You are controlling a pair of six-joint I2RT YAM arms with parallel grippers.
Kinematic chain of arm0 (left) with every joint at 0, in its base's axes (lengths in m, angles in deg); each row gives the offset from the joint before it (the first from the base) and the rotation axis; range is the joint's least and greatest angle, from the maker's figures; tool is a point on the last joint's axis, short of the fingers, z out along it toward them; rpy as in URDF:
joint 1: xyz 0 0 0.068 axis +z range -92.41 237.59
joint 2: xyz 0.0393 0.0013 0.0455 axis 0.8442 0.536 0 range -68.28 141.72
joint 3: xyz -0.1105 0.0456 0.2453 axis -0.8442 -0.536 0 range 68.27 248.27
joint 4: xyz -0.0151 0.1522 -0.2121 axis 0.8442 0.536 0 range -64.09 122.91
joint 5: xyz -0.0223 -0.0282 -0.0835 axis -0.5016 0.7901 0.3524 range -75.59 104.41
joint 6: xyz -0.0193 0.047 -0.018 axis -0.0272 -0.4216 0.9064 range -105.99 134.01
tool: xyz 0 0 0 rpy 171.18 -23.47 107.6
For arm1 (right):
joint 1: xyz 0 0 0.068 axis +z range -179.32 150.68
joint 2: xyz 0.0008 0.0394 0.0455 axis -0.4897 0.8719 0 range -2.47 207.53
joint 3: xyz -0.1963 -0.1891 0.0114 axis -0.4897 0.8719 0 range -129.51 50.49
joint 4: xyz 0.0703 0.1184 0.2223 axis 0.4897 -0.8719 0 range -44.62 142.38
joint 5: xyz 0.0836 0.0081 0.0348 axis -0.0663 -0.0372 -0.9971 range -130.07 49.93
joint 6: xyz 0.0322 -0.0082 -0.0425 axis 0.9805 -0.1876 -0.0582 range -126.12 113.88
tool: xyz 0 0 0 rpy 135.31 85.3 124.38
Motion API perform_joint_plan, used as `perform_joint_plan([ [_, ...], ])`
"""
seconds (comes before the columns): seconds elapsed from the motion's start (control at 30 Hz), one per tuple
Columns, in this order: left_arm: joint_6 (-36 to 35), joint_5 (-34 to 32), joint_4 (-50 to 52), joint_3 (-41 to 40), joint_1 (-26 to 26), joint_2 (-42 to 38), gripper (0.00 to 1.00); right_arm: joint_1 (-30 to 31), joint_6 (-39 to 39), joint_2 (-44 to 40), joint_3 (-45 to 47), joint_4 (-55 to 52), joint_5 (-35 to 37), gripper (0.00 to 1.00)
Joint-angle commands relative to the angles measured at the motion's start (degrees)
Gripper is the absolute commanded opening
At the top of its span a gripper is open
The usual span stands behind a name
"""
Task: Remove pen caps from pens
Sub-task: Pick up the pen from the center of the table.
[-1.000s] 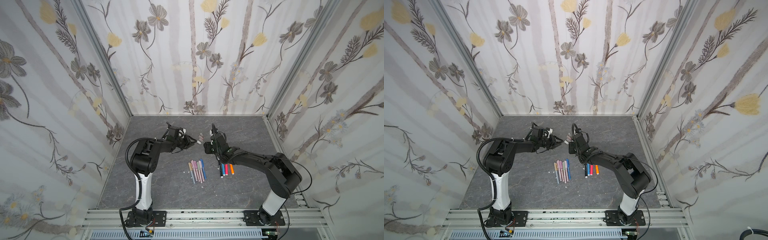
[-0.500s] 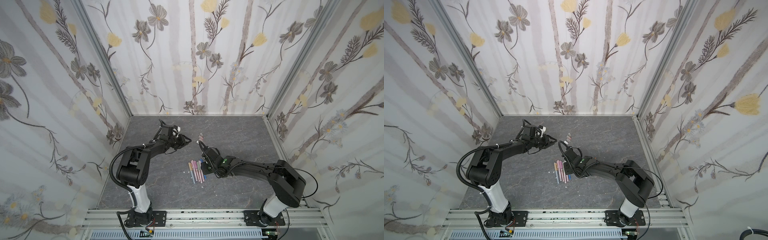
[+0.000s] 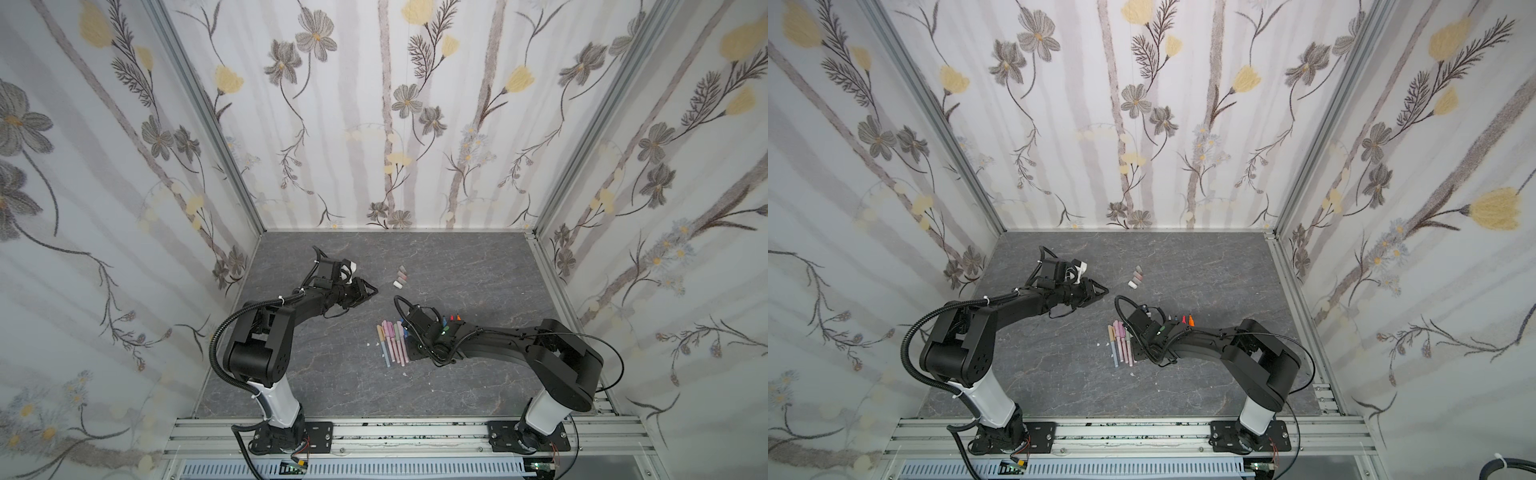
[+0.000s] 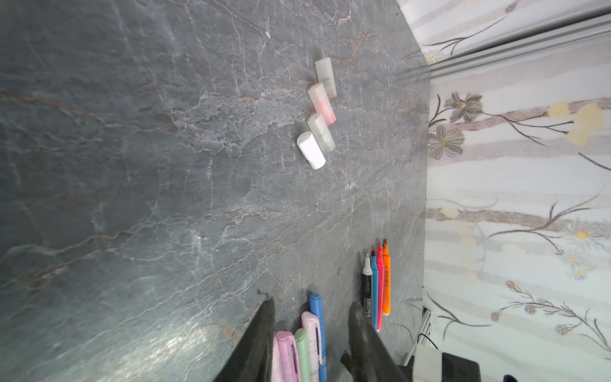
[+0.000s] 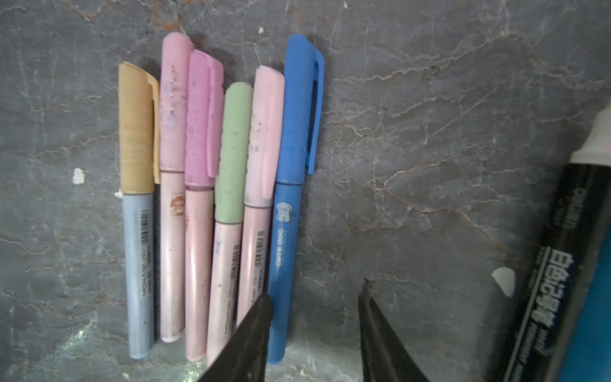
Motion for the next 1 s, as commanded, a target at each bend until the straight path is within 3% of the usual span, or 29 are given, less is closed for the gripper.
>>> perform_joint_plan([
  [0.0,-0.3,-0.2,-1.5,-0.2,0.2,-0.4,0.36,0.1,0.0,1.3,-1.0,-0.4,1.6,0.41],
  [0.23,-0.8,0.2,-0.9,0.6,0.3,-0.1,0.36,0.0,-0.6,3.5,-1.7,-0.6,2.2,0.36],
  [0.53,-0.9,2.4,0.1,1.8,-0.4,-0.2,0.36,-0.2,-1.0,3.2,-0.6,-1.0,2.3,0.1],
  [0.73,-2.2,2.9,3.8,4.3,-4.1,-0.5,0.37,-2.6,-2.5,-2.2,0.8,-0.9,2.2,0.06],
  [0.97,2.4,5.8,-0.9,4.8,-9.0,1.2,0.38,-7.2,-5.5,-13.0,6.3,7.3,-5.3,0.05],
])
